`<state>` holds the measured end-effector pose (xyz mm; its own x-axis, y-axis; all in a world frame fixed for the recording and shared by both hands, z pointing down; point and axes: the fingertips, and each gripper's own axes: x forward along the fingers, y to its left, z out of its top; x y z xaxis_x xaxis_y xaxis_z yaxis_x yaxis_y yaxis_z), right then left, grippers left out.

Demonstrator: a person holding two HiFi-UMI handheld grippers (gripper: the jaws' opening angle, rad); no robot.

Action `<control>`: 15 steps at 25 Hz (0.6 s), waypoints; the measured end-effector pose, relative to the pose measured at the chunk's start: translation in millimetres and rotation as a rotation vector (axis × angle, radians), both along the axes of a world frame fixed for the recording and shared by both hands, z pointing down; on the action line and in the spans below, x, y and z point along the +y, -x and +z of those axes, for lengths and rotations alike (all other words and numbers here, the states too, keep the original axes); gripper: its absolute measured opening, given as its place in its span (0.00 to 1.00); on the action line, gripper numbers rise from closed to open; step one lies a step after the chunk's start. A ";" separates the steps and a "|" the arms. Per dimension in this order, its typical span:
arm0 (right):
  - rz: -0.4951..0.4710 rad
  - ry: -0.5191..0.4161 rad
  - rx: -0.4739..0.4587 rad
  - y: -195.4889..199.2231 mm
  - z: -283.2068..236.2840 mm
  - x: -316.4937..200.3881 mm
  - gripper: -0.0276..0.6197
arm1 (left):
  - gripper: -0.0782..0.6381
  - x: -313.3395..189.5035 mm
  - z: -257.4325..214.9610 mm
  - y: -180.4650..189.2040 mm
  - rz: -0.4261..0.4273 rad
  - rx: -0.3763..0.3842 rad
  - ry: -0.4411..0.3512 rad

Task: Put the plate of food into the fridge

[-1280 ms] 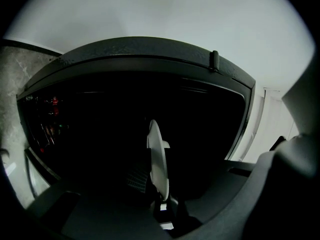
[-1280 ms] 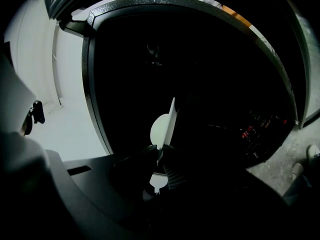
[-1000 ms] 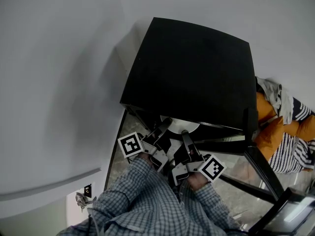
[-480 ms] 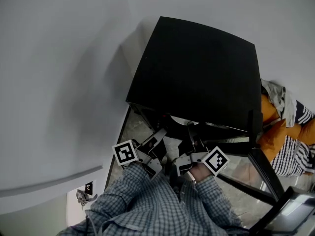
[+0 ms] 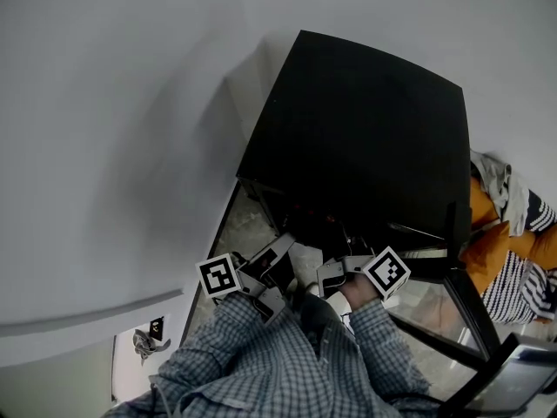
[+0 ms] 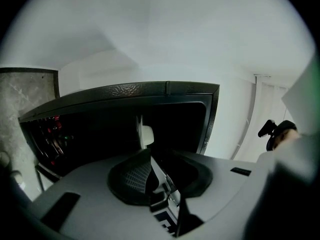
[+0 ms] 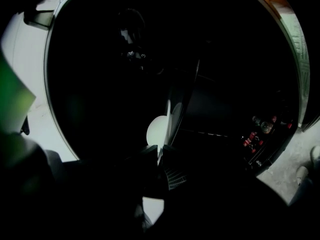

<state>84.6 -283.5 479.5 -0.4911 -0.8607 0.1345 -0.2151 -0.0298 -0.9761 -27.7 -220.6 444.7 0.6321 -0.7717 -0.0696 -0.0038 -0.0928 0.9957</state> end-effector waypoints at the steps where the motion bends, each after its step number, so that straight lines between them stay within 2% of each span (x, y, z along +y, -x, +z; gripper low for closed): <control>1: -0.001 -0.003 0.005 0.1 0.3 -1.4 0.10 | 0.25 0.0 -0.1 -0.2 -0.002 0.002 0.000; 9: -0.023 -0.051 0.076 -0.3 -4.4 -8.8 0.10 | 0.24 0.4 -2.5 -1.8 -0.010 0.003 -0.003; 15: -0.074 -0.104 0.104 3.3 -12.5 -3.3 0.20 | 0.24 0.2 -4.0 -10.2 0.009 -0.010 -0.018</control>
<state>81.3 -286.8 467.0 -0.5414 -0.8348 0.0998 -0.3131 0.0901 -0.9454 -17.4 -220.4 440.7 0.6395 -0.7649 -0.0768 -0.0131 -0.1106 0.9938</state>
